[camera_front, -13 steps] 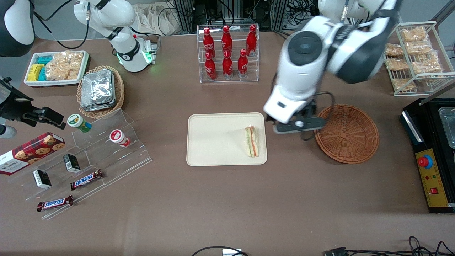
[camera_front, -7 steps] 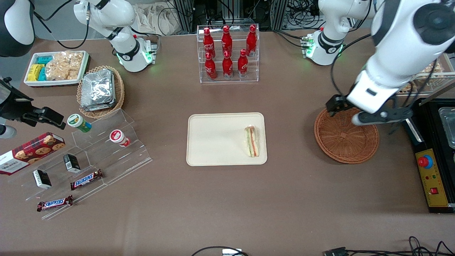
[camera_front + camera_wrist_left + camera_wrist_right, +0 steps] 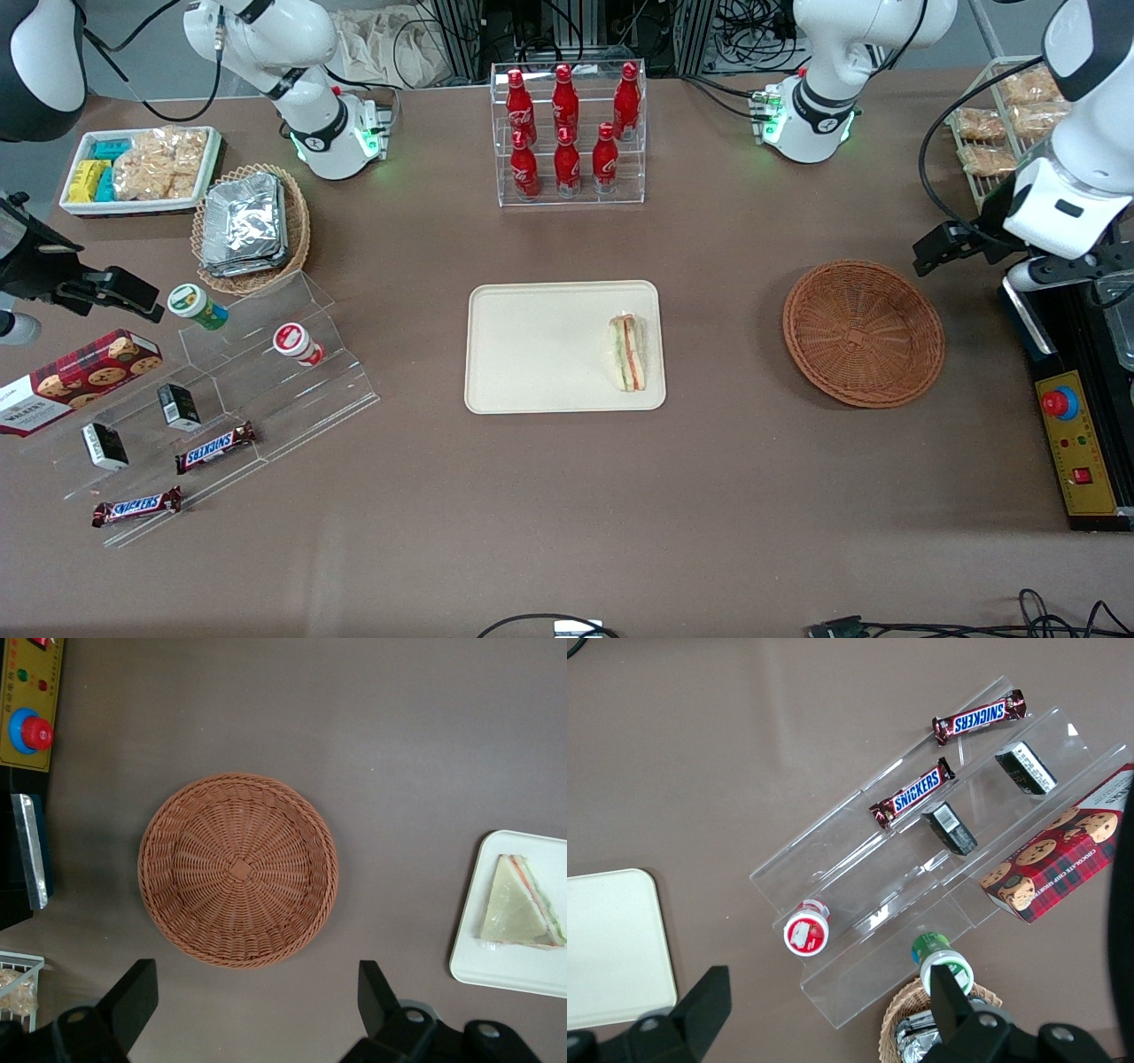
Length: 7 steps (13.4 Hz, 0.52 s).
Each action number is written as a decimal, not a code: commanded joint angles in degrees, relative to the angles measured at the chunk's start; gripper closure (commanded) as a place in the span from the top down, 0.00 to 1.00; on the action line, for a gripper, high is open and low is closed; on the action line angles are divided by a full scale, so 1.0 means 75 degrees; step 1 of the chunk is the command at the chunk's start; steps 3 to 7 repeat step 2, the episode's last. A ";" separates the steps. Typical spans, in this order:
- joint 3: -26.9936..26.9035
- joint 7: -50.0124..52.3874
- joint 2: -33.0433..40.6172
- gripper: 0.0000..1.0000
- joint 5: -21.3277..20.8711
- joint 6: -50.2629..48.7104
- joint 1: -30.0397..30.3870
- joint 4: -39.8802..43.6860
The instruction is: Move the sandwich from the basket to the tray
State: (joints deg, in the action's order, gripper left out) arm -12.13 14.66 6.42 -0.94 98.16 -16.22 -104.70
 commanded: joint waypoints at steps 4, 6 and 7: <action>-0.0081 -0.0021 0.0082 1.00 0.0008 -0.0302 -0.0098 0.0237; -0.0081 -0.0021 0.0082 1.00 0.0008 -0.0302 -0.0098 0.0237; -0.0081 -0.0021 0.0082 1.00 0.0008 -0.0302 -0.0098 0.0237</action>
